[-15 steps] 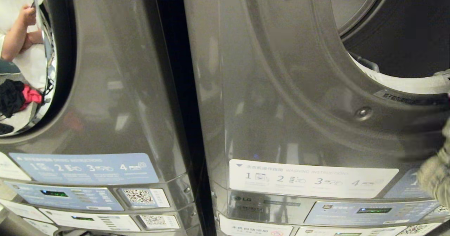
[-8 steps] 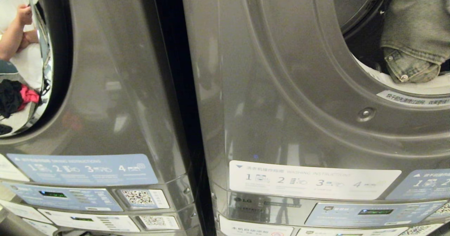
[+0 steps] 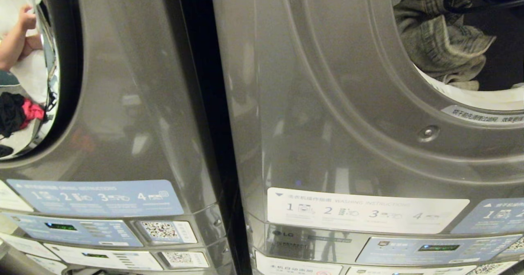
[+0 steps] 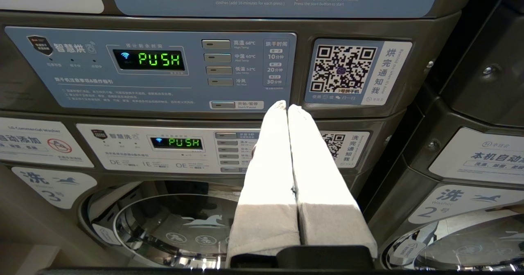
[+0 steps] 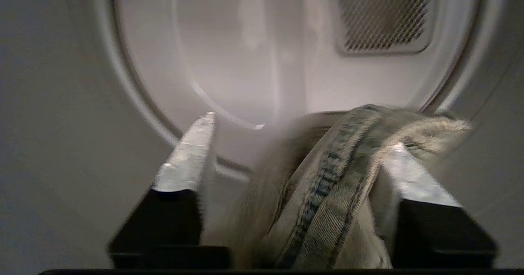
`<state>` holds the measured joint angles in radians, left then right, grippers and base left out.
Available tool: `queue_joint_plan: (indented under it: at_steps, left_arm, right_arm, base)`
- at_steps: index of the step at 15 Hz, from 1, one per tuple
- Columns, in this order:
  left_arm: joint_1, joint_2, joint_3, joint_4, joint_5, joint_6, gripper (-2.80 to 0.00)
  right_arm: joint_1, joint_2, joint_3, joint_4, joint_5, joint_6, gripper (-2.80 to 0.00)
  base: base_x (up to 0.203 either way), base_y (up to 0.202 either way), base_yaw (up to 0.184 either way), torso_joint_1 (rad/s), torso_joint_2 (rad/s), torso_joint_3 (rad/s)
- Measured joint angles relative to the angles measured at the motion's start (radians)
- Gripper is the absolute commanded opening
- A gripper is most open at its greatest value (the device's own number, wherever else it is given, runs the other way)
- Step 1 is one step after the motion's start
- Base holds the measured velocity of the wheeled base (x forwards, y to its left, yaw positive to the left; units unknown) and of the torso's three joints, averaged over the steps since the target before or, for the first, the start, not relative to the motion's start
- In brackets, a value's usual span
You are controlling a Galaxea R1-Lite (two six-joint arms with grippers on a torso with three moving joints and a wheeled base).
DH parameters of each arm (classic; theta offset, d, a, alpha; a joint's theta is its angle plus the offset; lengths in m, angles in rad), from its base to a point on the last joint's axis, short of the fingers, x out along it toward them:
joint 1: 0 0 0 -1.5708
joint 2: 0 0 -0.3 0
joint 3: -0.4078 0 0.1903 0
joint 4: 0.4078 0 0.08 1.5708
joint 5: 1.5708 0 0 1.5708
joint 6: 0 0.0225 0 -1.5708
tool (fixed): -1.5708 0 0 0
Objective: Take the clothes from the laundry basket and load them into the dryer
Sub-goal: Put the clothes in the dryer
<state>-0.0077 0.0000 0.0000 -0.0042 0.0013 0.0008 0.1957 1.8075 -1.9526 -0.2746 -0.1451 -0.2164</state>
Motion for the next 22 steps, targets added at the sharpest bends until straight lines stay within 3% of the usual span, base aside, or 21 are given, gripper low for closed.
queue_joint_plan:
  at_steps: [2,10,12,17,18,22]
  left_arm:
    - [0.000,0.000,0.000,0.000,0.000,-0.001,-2.80]
    - [0.000,0.000,0.000,0.000,0.000,-0.001,-2.80]
    - [0.000,0.000,0.000,0.000,0.000,-0.001,-2.80]
    - [0.000,0.000,0.000,0.000,0.000,-0.001,-2.80]
    - [0.000,0.000,0.000,0.000,0.000,-0.001,-2.80]
    - [0.000,0.000,0.000,0.000,0.000,-0.001,-2.80]
  right_arm:
    - [0.012,-0.044,0.008,0.090,0.001,0.012,0.00]
    - [0.069,-0.300,0.077,0.672,0.038,0.060,0.00]
    - [0.066,-0.330,0.100,0.731,0.016,0.060,0.00]
    - [0.069,-0.441,0.156,0.701,0.021,0.102,0.00]
    - [0.069,-0.474,0.207,0.670,0.019,0.124,-2.80]
    - [0.069,-0.645,0.517,0.584,-0.011,0.152,-2.80]
  base:
    - [0.000,0.000,0.000,0.000,0.00,0.000]
    - [0.000,0.000,0.000,0.000,0.00,0.000]
    - [0.000,0.000,0.000,0.000,0.00,0.000]
    - [0.000,0.000,0.000,0.000,0.00,0.000]
    - [0.000,0.000,0.000,0.000,0.00,0.000]
    - [0.000,0.000,0.000,0.000,0.00,0.000]
